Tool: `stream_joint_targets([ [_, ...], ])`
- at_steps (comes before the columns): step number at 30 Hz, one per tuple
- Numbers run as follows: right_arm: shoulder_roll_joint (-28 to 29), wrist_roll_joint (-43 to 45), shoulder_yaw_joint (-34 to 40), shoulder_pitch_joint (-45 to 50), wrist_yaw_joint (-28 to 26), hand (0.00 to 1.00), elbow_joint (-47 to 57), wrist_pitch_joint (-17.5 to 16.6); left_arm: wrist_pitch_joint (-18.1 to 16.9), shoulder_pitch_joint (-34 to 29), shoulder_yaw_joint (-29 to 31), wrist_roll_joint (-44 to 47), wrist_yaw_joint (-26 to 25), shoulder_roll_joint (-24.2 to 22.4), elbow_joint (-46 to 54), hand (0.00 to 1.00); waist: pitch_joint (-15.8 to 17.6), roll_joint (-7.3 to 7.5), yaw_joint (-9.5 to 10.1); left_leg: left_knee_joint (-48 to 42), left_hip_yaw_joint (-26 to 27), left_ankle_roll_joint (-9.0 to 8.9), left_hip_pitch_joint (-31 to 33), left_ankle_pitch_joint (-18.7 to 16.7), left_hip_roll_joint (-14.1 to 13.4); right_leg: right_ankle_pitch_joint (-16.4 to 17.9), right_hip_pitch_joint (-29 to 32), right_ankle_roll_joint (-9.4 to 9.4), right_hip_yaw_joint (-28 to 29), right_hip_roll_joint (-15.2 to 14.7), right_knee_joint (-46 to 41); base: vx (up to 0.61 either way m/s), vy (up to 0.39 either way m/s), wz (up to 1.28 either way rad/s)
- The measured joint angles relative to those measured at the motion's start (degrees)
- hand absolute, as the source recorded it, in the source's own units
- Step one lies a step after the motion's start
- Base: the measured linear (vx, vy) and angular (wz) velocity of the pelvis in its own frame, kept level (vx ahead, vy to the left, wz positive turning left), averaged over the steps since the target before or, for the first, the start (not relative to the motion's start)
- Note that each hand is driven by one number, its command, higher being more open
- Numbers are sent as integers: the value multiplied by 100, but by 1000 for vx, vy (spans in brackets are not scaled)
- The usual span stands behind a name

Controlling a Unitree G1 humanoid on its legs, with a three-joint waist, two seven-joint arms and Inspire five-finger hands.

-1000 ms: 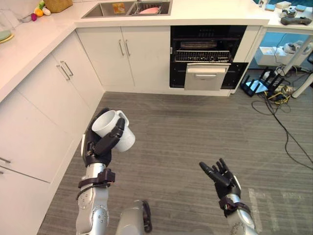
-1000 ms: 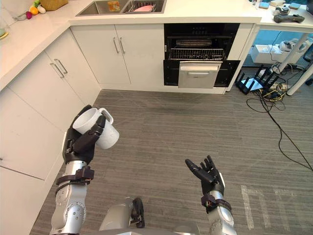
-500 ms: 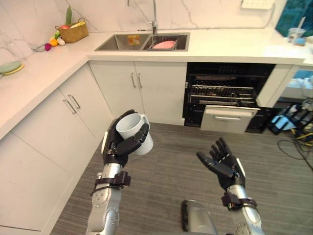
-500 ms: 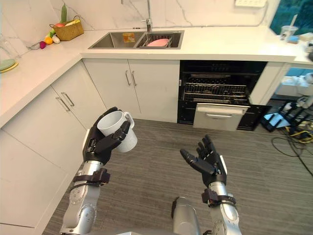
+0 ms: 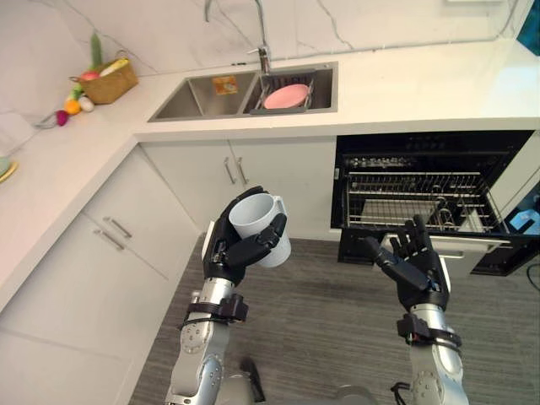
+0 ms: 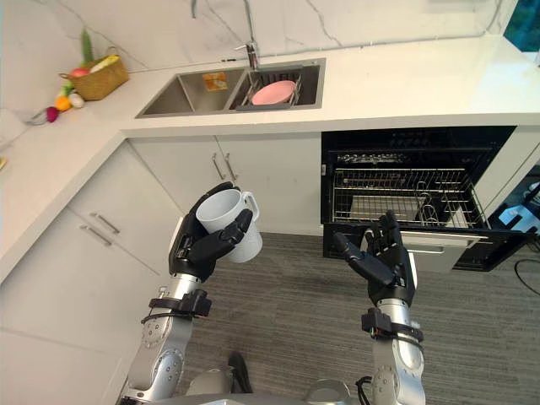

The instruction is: Walk over to the sink, pick up the cup, carry it to the dishwasher, place the cup inside the dishwasher, then close the dishwasher door

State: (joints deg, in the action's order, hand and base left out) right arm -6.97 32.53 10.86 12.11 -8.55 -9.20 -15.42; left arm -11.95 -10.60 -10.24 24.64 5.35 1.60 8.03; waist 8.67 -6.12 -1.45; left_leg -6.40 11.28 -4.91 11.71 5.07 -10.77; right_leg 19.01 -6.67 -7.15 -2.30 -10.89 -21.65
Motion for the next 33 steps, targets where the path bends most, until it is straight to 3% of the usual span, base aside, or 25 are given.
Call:
stream_joint_targets([
  [1, 137, 9, -24, -33, -26, 100, -91, -8, -37, -30, 98, -1, 26, 138, 7, 0, 77, 281, 32, -779, 116, 128, 113, 42, 141, 229, -168, -254, 117, -357, 31, 431, 382, -61],
  [2, 217, 29, 2, 37, -61, 100, -90, -45, -43, -46, 167, -8, 52, 253, 14, 0, 39, 422, -120, -1405, 133, 227, 395, -448, 324, 187, -204, -236, 69, -602, 86, 507, 464, -32],
  [5, 271, 227, 236, 107, -31, 100, -142, -72, -47, 120, 308, -123, 238, 317, 23, 0, 71, 569, -211, -2043, 225, 476, 603, -1124, 717, -92, -51, -187, 30, -1063, -450, 445, 371, 22],
  [7, 318, 278, 340, 84, 29, 100, -232, -78, -98, 143, 364, -218, 291, 310, 23, 0, 88, 595, -239, -1897, 333, 602, 265, -1328, 920, -780, 509, 12, 30, -1377, -1705, 412, 232, -10],
  [8, 346, 243, 249, -18, 47, 100, -490, -88, -162, 93, 419, -350, 264, 357, 29, 0, 95, 589, -221, -1507, 555, 757, -323, -1378, 947, -1048, 919, 189, -39, -1471, -2491, 397, 149, -66],
  [9, 372, 198, 140, -79, 39, 100, -601, -87, -250, 87, 462, -401, 202, 433, 34, 0, 94, 552, -220, -1304, 679, 772, -636, -1356, 885, -787, 1192, 357, -328, -1373, -2752, 446, 127, -86],
  [11, 437, 202, -43, -99, 36, 100, -587, -87, -450, 105, 543, -476, 144, 437, 78, 0, 83, 434, -225, -962, 925, 790, -1128, -1374, 661, -333, 1642, 531, -1124, -944, -2482, 331, 40, -84],
  [12, 502, 203, -67, -96, 30, 100, -517, -87, -575, 170, 550, -525, 131, 439, 105, 0, 90, 424, -235, -759, 1079, 773, -1403, -1382, 562, -271, 1903, 607, -1691, -688, -2051, 321, 16, -73],
  [13, 506, 202, -66, -83, 43, 100, -464, -88, -599, 208, 542, -561, 132, 437, 106, 0, 89, 427, -239, -699, 1160, 748, -1523, -1397, 537, -297, 2022, 649, -1909, -606, -1833, 385, 0, -68],
  [14, 489, 198, -53, -63, 59, 100, -321, -99, -628, 222, 544, -582, 135, 449, 117, 0, 85, 442, -270, -612, 1290, 602, -1766, -1488, 535, -472, 2240, 751, -2271, -514, -1419, 332, -18, -58],
  [15, 501, 193, -55, -14, 78, 100, -146, -166, -683, 195, 539, -617, 147, 525, 135, 0, 61, 600, -316, -596, 1368, 438, -2012, -1659, 720, -1475, 2325, 946, -2561, -459, -771, 355, -23, -60],
  [16, 487, 182, -70, 28, 80, 100, -43, -188, -739, 181, 542, -643, 169, 597, 139, 0, 52, 718, -325, -606, 1412, 398, -2109, -1765, 822, -1615, 2349, 1404, -2671, -488, -611, 368, -37, -88],
  [17, 276, 146, -71, -51, 80, 100, 16, -205, -771, 132, 526, -654, 176, 426, 101, 0, 26, 499, -291, -624, 1527, 340, -2185, -1931, 724, -1492, 2399, 1399, -2633, -364, -712, 316, -23, -91],
  [18, 169, 138, -10, -92, 108, 100, 130, -209, -781, 193, 452, -657, 210, 336, 104, 0, 39, 399, -343, -632, 1481, 393, -2193, -2039, 694, -1456, 2467, 1388, -2584, -246, -713, 281, -25, -91],
  [21, 118, 103, 62, -127, 124, 100, 172, -244, -801, 397, 221, -663, 293, 330, 106, 0, 61, 381, -442, -601, 1530, 382, -2247, -2255, 670, -1316, 2594, 1365, -2381, -25, -799, 161, -4, -63],
  [22, 122, 100, 186, -108, 152, 100, 202, -295, -802, 545, -6, -670, 336, 357, 99, 0, 74, 364, -531, -691, 1531, 358, -2317, -2490, 683, -1008, 2682, 1291, -2329, -55, -1093, 93, 1, -55],
  [24, 127, 89, 293, -83, 197, 100, 250, -305, -803, 660, -188, -673, 336, 384, 72, 0, 71, 328, -590, -815, 1544, 425, -2386, -2678, 682, -754, 2698, 1354, -2425, -206, -1439, 144, 9, -38],
  [25, 91, 98, 423, 36, 235, 100, 413, -324, -826, 774, -412, -795, 332, 347, -23, 0, -61, 145, -659, -911, 1680, 603, -2490, -2841, 617, -363, 2691, 1334, -2528, -263, -1751, 335, 20, -22],
  [27, 90, 117, 477, 16, 247, 100, 430, -374, -865, 898, -494, -822, 317, 374, -149, 0, -81, 88, -642, -1951, 1652, 521, -2197, -2777, 412, -265, 2663, 1275, -2453, -198, -1784, 336, -9, -31],
  [28, 35, 114, 456, -2, 247, 100, 455, -365, -860, 938, -505, -847, 265, 367, -252, 0, -83, 72, -622, -3087, 1524, 511, -1757, -2542, 153, -259, 2594, 1272, -2306, -91, -1731, 264, -38, -76],
  [29, -19, 106, 365, -8, 222, 100, 570, -360, -858, 935, -499, -872, 177, 382, -416, 0, -73, 30, -501, -4293, 1118, 316, -1232, -2339, -58, -272, 2411, 1259, -2103, 74, -1550, 331, -15, -121],
  [30, -16, 107, 326, -37, 180, 100, 676, -360, -857, 921, -508, -888, 79, 380, -573, 0, -60, 29, -389, -4735, 795, 221, -956, -2418, -42, -300, 2161, 1235, -1853, 229, -1341, 422, 25, -120],
  [31, -17, 116, 309, -61, 132, 100, 720, -360, -857, 898, -507, -890, 41, 387, -640, 0, -51, 41, -380, -4744, 656, 236, -841, -2442, -6, -312, 2006, 1215, -1747, 274, -1227, 352, 50, -114],
  [33, -76, 125, 218, -181, -80, 100, 965, -370, -915, 757, -514, -902, -153, 402, -656, 0, -25, 85, -364, -3940, 440, 292, -449, -2490, 216, -412, 1671, 1050, -1216, 313, -808, 343, 136, -107],
])
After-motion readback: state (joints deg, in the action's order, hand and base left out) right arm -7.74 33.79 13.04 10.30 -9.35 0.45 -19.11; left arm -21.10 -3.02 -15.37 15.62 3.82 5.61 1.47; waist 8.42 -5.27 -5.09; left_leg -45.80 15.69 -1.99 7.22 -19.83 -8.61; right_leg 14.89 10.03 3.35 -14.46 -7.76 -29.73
